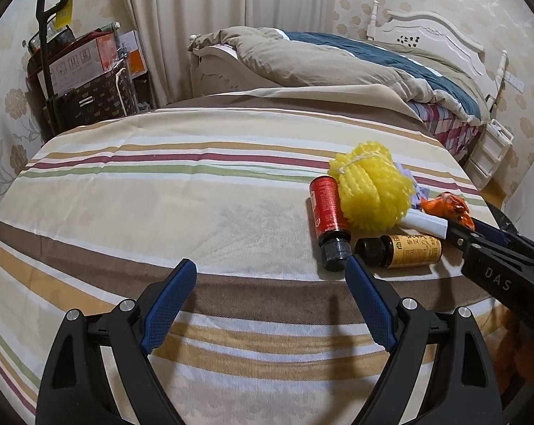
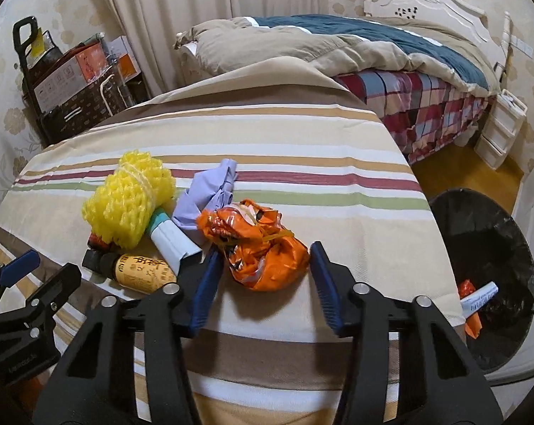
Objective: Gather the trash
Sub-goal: 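Grasp the red can with the left tool while the right tool grasps the orange bag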
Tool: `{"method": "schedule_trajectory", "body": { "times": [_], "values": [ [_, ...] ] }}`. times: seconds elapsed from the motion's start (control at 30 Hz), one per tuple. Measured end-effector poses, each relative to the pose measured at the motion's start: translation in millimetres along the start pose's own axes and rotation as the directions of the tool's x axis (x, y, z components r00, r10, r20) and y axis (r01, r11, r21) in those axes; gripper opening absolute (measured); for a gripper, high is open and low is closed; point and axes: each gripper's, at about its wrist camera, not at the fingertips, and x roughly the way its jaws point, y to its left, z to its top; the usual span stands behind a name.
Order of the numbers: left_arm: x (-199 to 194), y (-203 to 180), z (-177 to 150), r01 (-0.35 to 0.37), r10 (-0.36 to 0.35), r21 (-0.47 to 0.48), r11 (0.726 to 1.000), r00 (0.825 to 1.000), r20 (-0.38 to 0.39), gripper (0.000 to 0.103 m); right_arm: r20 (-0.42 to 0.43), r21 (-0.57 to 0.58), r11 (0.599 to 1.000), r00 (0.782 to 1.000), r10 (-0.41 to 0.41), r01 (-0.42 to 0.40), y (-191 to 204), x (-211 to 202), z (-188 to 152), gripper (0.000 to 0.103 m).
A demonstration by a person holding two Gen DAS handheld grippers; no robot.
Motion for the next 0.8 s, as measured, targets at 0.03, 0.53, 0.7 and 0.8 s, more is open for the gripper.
{"method": "schedule_trajectory", "body": {
  "times": [0.03,0.53,0.7,0.8],
  "values": [
    [0,1,0,0.0,0.0,-0.001,1.0,1.0,0.0,0.085,0.001,0.005,1.0,1.0,-0.006,0.006,-2,-1,-1,0.048],
    [17,-8,18,-0.006,0.006,0.014,1.0,1.0,-0.001,0.085,0.006,0.054,0.998,1.0,-0.029,0.028,-26,-9,-7,0.048],
    [24,-7,24,0.001,-0.001,0.013,1.0,1.0,-0.011,0.083,0.005,0.062,0.998,1.0,-0.021,0.02,-26,-9,-8,0.048],
    [29,-7,24,0.016,-0.015,0.026,1.0,0.999,-0.035,0.067,0.005,0.061,0.998,1.0,-0.021,0.021,-26,-9,-8,0.048]
  ]
}}
